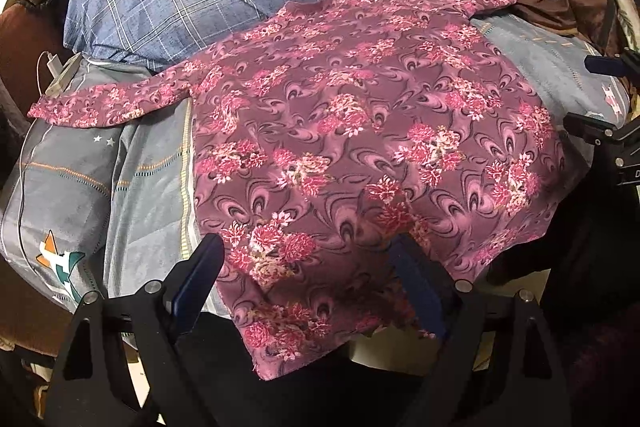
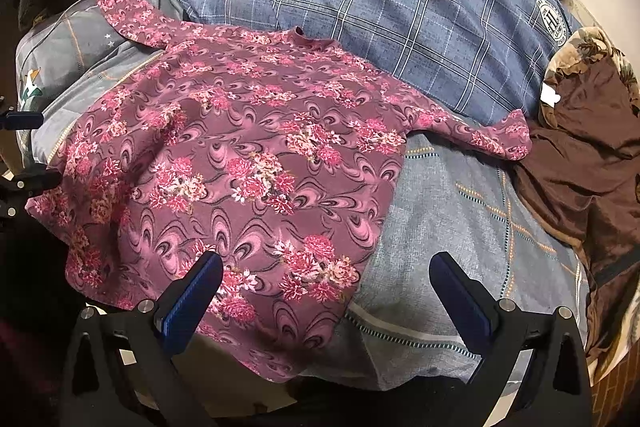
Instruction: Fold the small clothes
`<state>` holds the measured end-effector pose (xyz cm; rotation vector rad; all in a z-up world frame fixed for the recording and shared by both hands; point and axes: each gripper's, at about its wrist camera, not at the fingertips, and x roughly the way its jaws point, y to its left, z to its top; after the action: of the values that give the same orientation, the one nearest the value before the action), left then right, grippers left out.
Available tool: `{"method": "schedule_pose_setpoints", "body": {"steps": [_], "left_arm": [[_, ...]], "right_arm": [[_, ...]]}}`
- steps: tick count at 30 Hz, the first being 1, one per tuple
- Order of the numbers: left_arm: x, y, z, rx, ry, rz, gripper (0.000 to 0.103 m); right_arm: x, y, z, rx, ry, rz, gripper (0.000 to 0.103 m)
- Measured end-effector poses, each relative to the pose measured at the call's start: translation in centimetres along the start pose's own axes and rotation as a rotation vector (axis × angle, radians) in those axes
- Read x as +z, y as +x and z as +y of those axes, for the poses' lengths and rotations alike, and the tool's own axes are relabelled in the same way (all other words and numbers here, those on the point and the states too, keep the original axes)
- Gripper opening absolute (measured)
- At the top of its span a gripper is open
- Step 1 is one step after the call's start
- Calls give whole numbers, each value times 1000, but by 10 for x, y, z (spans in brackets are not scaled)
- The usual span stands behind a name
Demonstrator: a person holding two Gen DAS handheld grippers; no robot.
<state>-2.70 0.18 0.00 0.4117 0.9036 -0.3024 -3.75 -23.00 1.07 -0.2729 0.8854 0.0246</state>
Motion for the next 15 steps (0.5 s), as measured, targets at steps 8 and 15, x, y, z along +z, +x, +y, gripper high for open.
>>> {"method": "schedule_pose_setpoints", "body": {"steps": [8, 15], "left_arm": [[1, -1, -5, -17, 17, 0, 87], [2, 0, -6, -28, 22, 2, 87]], "right_arm": [[1, 1, 0, 6, 9, -1, 103], [1, 2, -3, 6, 16, 2, 103]]}}
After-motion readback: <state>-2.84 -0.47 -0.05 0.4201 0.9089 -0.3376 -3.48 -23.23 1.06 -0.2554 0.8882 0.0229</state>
